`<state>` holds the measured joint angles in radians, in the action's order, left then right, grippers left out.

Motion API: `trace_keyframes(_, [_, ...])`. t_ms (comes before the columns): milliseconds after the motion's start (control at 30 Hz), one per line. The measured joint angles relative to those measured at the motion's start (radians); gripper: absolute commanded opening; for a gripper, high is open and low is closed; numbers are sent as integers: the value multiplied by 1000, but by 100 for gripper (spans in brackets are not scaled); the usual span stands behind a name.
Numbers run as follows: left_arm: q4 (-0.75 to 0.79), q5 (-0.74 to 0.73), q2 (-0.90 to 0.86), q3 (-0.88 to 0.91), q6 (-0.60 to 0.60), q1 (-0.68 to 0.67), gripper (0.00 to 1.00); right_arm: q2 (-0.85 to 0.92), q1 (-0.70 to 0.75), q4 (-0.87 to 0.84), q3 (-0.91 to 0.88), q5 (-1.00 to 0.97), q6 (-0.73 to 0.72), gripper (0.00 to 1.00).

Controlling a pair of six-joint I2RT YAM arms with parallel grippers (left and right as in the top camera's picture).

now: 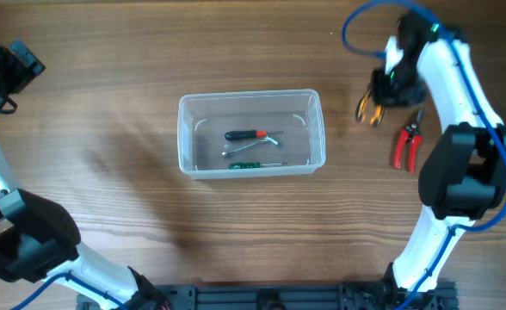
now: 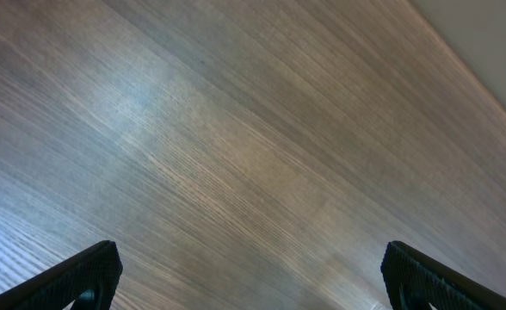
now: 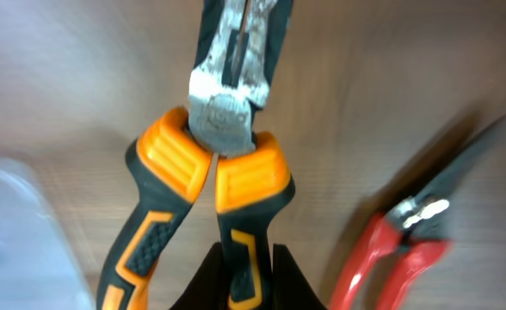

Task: Pack container
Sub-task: 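Carry the pliers with the right gripper into the container, release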

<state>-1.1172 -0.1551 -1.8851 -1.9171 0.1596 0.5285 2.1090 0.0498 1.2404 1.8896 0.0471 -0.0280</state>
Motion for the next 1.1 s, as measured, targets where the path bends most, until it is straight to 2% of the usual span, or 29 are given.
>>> trace_keyframes(100, [-1,0,0,0,0,0,100,-3,-3,103,283,32,76,4])
trace_keyframes(200, [-1,0,0,0,0,0,100,-7,-56,179,407,146,225,4])
trace_keyframes(500, [-1,0,0,0,0,0,100,-7,-468,220,415,260,592,4])
trace_keyframes(667, [-1,0,0,0,0,0,100,-7,-609,214,372,232,685,5])
trace_keyframes(933, [-1,0,0,0,0,0,100,40,-608,9,0,169,726,8])
trace_keyframes(967, [-1,0,0,0,0,0,100,44,-608,-23,-39,168,730,13])
trace_keyframes(1000, [-2,0,0,0,0,0,100,48,-608,-68,-96,166,729,23])
trace_keyframes(1067, [-2,0,0,0,0,0,100,48,-608,-110,-159,164,726,44])
trace_keyframes(1100, [-1,0,0,0,0,0,100,48,-608,-122,-178,165,714,58])
